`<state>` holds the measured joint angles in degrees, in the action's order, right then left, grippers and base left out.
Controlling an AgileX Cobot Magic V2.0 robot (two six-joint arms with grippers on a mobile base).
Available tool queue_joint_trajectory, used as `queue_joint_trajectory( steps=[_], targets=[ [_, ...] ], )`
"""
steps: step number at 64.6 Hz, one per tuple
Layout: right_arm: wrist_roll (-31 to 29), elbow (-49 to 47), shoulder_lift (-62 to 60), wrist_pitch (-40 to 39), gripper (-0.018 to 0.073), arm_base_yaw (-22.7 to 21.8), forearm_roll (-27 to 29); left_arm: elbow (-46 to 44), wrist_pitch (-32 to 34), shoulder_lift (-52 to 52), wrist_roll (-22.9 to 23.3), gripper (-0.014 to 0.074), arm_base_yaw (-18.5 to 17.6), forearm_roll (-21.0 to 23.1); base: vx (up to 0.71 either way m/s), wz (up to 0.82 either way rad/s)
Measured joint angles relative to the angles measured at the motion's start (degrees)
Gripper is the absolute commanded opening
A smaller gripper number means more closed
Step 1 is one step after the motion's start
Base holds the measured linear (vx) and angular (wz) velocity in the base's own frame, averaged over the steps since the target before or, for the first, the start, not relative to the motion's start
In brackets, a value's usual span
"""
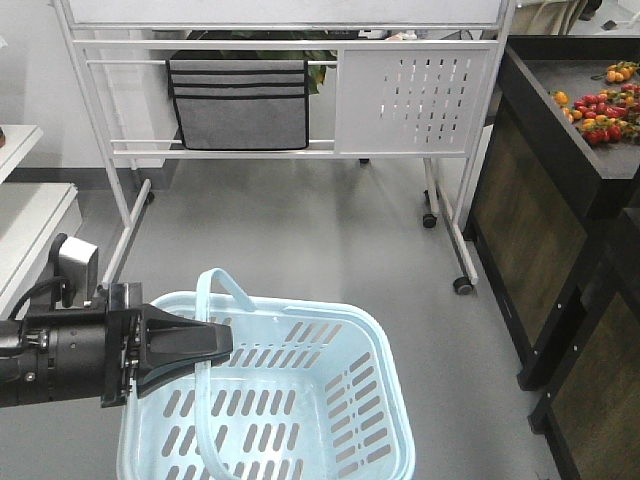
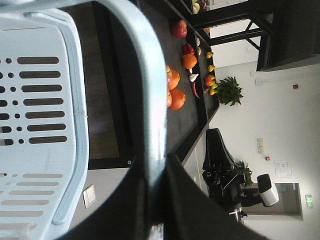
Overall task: Place coke in basket with both arms
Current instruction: 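Drive the base toward the shelf with the red Coca-Cola bottle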
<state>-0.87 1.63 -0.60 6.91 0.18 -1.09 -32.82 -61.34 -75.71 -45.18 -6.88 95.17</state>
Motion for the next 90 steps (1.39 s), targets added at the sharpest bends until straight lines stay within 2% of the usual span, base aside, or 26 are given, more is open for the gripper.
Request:
queue_joint_trajectory(
  steps=[90],
  targets=[
    [0.00,0.00,0.00,0.01,-0.0010,0.00,0.00,0.00,0.00,0.00,0.00,-0.0006,0.00,0.00,0.16,-0.01]
  ],
)
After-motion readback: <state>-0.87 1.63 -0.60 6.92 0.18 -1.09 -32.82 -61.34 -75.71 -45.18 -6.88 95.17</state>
